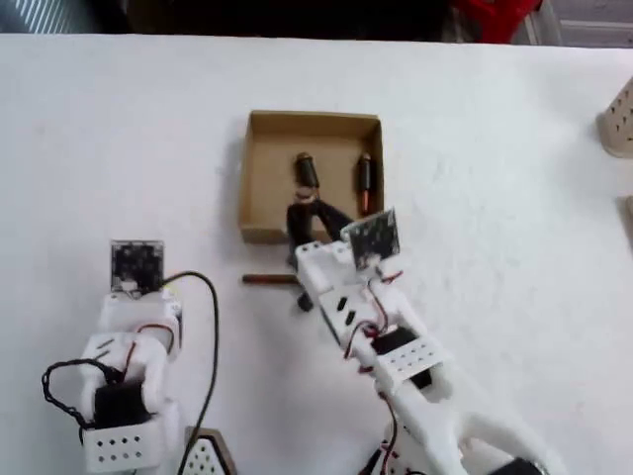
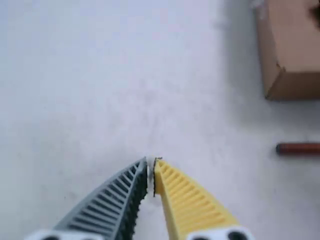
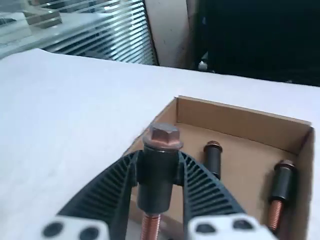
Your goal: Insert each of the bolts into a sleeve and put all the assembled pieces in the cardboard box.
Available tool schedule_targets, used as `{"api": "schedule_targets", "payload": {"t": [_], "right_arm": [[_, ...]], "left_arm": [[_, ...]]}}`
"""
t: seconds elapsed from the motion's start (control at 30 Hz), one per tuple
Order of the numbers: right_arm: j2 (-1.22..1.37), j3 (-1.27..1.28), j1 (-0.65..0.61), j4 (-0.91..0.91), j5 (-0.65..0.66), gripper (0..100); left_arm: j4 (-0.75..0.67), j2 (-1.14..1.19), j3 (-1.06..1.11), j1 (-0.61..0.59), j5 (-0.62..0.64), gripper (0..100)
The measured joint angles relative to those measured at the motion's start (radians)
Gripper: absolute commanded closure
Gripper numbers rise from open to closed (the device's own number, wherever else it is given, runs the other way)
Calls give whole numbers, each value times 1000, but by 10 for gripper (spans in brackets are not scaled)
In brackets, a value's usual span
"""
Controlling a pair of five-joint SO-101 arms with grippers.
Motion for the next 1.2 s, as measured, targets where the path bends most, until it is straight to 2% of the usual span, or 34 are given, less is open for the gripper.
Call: {"api": "schedule_targets", "payload": {"t": [0.07, 0.13, 0.23, 0.43, 0.53, 0.63, 0.8, 1.03, 1.1, 1.2], "right_arm": [[-21, -109, 29, 226, 2, 981], [-20, -221, 51, 431, 3, 981], [26, -370, 75, 618, 3, 981], [245, -597, 127, 672, 14, 981], [388, -729, 146, 710, 95, 981], [532, -887, 150, 809, 158, 981], [767, -1195, 147, 1019, 172, 981], [1091, -1564, 206, 1134, 173, 980], [1177, -1648, 226, 1177, 173, 960], [1295, -1763, 241, 1258, 176, 868]], "left_arm": [[37, 0, 0, 0, -75, 940], [44, 0, 0, 0, -98, 941], [48, 0, 0, 0, -112, 942], [49, 0, 0, 0, -115, 940], [61, 0, 0, 0, -115, 940], [66, 0, 0, 0, -115, 940], [66, 0, 0, 0, -115, 940], [66, 0, 0, 0, -115, 940], [66, 0, 0, 0, -115, 940], [66, 0, 0, 0, -115, 940]]}}
